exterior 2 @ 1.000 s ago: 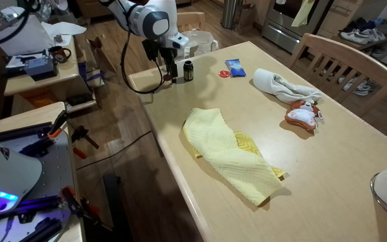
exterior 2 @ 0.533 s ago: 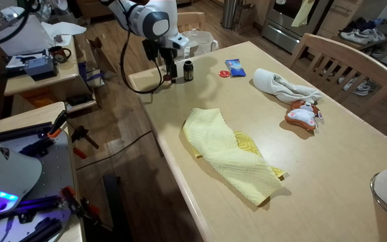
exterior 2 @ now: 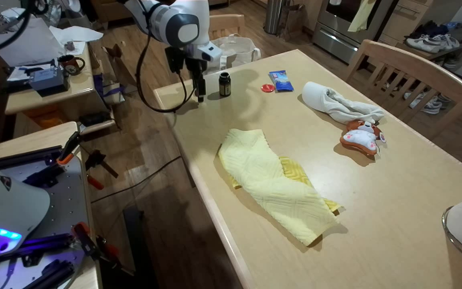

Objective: Put the lid on the bottle

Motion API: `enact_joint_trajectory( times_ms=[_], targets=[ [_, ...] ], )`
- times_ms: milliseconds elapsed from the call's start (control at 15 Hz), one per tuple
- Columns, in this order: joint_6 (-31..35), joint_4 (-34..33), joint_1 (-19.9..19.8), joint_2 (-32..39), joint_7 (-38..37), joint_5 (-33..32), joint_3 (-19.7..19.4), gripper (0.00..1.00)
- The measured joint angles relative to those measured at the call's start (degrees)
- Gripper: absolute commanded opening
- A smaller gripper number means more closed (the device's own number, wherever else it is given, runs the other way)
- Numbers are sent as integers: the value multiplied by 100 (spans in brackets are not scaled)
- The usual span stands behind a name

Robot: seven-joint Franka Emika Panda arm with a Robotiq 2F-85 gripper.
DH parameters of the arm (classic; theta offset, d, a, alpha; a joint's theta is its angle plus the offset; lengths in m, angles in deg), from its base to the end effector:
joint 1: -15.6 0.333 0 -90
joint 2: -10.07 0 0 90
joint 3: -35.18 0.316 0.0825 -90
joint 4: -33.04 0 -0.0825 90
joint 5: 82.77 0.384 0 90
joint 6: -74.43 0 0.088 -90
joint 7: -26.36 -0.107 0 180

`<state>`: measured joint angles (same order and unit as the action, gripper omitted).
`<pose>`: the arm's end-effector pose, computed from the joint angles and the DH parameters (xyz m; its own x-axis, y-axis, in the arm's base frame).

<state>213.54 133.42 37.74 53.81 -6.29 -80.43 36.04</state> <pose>0.5970 0.2529 0.1273 0.9748 -0.2027 -0.0926 -0.2019 -0.9792 0.0186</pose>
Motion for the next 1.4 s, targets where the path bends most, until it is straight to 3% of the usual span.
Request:
enact_joint_trajectory(
  times_ms=[600, 667, 1067, 1133, 1267, 1400],
  targets=[
    [69, 46, 11, -79, 173, -53, 21, 100],
    [69, 46, 11, -100, 173, -58, 19, 78],
    [39, 46, 10, -206, 189, -67, 10, 41],
    [36, 46, 10, -206, 191, -67, 10, 83],
    [18, 46, 10, -206, 192, -67, 10, 80],
    [-3, 46, 8, -206, 192, -67, 9, 91]
  ],
)
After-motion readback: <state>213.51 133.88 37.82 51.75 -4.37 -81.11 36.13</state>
